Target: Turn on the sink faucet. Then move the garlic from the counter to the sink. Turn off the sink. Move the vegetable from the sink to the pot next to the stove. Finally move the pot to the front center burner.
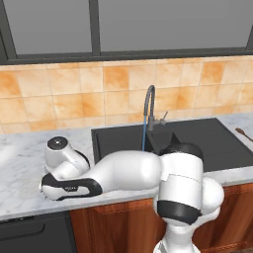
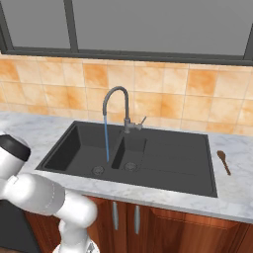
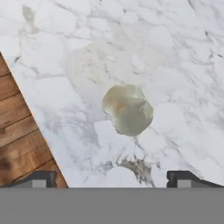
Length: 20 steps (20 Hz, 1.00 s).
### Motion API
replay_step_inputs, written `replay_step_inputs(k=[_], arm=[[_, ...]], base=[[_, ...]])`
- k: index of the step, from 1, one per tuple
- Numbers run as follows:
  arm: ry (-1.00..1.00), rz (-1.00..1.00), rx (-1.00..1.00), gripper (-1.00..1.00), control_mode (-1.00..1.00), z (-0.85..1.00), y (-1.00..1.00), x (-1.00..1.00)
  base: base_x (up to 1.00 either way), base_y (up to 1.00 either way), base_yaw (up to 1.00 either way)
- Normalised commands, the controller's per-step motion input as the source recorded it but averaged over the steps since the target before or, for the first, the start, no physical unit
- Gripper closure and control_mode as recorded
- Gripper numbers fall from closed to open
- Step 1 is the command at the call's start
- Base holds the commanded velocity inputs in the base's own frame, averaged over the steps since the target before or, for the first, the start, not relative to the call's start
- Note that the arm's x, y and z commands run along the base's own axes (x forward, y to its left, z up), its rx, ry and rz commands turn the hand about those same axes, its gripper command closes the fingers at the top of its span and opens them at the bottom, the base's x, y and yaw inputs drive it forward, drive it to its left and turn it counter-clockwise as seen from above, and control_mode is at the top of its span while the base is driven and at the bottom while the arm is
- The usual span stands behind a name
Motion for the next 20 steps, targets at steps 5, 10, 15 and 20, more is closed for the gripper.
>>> replay_step_inputs(k=[5, 10, 15, 20], arm=[[0.06, 0.00, -0.09, -1.00, -1.00, -0.19, 0.21, 0.22], [0.06, 0.00, -0.06, -1.00, -1.00, -0.13, 0.24, 0.21], [0.04, 0.00, -0.04, -1.00, -1.00, -0.16, 0.18, 0.22], [0.01, 0.00, -0.01, -1.00, -1.00, -0.39, 0.00, 0.08]], base=[[0.00, 0.00, 0.00], [0.00, 0.00, 0.00], [0.00, 0.00, 0.00], [0.00, 0.00, 0.00]])
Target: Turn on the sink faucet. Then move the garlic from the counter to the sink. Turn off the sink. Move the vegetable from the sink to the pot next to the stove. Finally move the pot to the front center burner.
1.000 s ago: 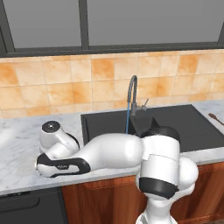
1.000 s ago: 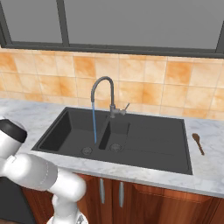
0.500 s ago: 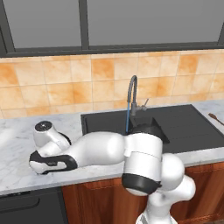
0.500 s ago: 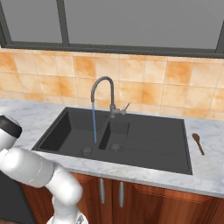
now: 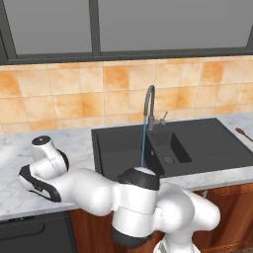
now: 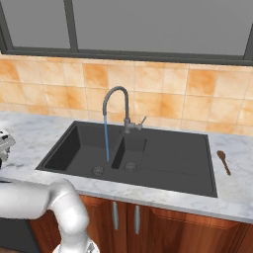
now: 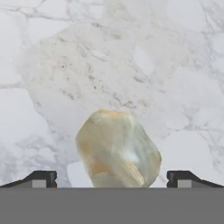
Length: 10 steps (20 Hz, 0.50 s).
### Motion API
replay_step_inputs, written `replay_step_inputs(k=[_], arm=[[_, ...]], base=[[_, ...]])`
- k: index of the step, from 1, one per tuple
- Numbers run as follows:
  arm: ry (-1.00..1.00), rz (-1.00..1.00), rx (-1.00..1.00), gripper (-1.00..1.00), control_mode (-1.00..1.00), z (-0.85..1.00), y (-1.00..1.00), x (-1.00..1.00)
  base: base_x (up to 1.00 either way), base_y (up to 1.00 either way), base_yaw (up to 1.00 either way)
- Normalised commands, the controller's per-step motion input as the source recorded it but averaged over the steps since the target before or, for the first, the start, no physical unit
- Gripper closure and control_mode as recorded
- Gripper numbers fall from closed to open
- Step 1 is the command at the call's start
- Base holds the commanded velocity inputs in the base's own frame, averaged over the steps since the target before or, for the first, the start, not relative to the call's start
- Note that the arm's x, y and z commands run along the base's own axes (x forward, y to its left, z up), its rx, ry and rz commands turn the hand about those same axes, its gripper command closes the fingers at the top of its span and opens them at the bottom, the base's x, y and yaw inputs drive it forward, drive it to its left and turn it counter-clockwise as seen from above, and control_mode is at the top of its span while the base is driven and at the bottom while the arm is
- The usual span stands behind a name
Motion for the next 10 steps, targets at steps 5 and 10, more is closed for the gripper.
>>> replay_step_inputs(k=[5, 10], arm=[[0.00, 0.00, 0.00, -1.00, -1.00, -0.32, 0.00, 0.01], [0.01, 0.02, 0.00, -1.00, -1.00, -0.31, 0.00, 0.03]], base=[[0.00, 0.00, 0.00], [0.00, 0.00, 0.00]])
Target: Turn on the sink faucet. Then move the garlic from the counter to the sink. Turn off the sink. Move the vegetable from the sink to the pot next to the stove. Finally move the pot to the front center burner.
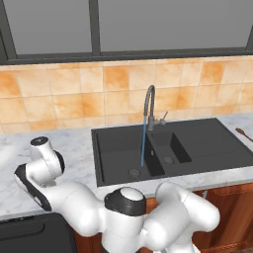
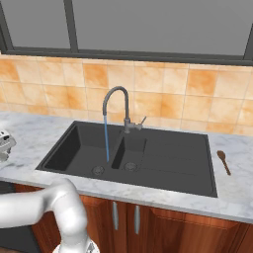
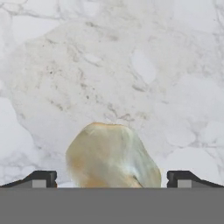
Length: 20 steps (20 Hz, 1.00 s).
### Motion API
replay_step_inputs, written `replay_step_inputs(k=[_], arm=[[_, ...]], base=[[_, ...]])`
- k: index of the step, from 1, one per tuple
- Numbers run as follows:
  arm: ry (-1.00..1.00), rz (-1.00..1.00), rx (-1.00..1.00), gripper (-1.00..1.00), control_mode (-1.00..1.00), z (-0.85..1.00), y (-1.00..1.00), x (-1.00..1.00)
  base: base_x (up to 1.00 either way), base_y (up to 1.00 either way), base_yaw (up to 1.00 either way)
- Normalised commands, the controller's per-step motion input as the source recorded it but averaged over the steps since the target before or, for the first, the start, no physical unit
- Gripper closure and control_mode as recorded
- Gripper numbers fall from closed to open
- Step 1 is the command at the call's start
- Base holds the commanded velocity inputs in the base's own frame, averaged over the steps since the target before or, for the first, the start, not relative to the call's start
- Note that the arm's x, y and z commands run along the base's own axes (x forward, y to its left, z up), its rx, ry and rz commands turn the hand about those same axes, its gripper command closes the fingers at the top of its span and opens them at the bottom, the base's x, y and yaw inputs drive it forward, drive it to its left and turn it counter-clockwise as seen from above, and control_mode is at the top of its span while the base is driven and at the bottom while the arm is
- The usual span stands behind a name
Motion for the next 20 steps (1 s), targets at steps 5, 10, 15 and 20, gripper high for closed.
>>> replay_step_inputs(k=[5, 10, 15, 20], arm=[[0.02, 0.02, 0.00, 1.00, -1.00, -0.53, 0.00, 0.00], [0.02, 0.01, 0.00, 1.00, -1.00, -0.36, 0.00, 0.00], [-0.04, 0.00, 0.00, 1.00, -1.00, 0.20, -0.21, 0.00], [-0.03, -0.03, 0.00, 1.00, -1.00, 0.25, -0.53, 0.20]], base=[[0.00, 0.00, 0.00], [0.00, 0.00, 0.00], [0.00, 0.00, 0.00], [0.00, 0.00, 0.00]])
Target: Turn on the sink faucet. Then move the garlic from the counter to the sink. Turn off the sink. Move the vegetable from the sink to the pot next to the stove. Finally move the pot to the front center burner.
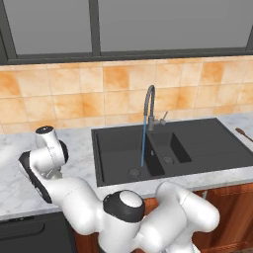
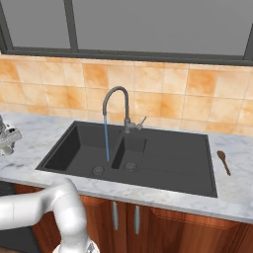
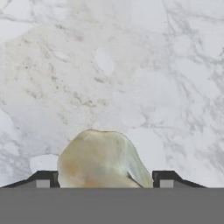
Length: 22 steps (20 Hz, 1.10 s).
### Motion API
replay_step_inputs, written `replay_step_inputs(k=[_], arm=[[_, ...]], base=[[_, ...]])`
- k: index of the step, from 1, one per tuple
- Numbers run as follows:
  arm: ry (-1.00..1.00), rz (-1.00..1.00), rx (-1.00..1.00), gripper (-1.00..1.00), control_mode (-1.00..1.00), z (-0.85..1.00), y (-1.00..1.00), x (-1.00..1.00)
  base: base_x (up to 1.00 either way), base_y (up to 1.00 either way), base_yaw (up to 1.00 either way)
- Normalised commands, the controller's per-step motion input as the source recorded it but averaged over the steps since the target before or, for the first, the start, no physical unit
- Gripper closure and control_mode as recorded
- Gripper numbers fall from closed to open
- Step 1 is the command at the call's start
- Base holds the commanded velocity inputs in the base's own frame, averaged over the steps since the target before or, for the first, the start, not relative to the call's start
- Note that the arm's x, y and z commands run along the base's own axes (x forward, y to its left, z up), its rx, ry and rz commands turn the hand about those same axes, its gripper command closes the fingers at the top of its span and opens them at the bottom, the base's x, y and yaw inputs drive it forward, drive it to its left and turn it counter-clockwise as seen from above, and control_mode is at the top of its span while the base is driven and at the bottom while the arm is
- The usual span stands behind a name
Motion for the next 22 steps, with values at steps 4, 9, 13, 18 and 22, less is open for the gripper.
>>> replay_step_inputs(k=[4, 9, 13, 18, 22], arm=[[0.00, -0.03, 0.00, 1.00, -1.00, 0.10, -0.61, 0.52], [0.00, -0.03, 0.00, 1.00, -1.00, 0.09, -0.62, 0.61], [0.00, -0.03, 0.00, 1.00, -1.00, 0.10, -0.68, 0.44], [-0.01, -0.04, 0.00, 1.00, -1.00, 0.18, -0.74, 0.30], [-0.02, -0.05, 0.00, 1.00, -1.00, 0.19, -0.77, 0.09]], base=[[0.00, 0.00, 0.00], [0.00, 0.00, 0.00], [0.00, 0.00, 0.00], [0.00, 0.00, 0.00], [0.00, 0.00, 0.00]])
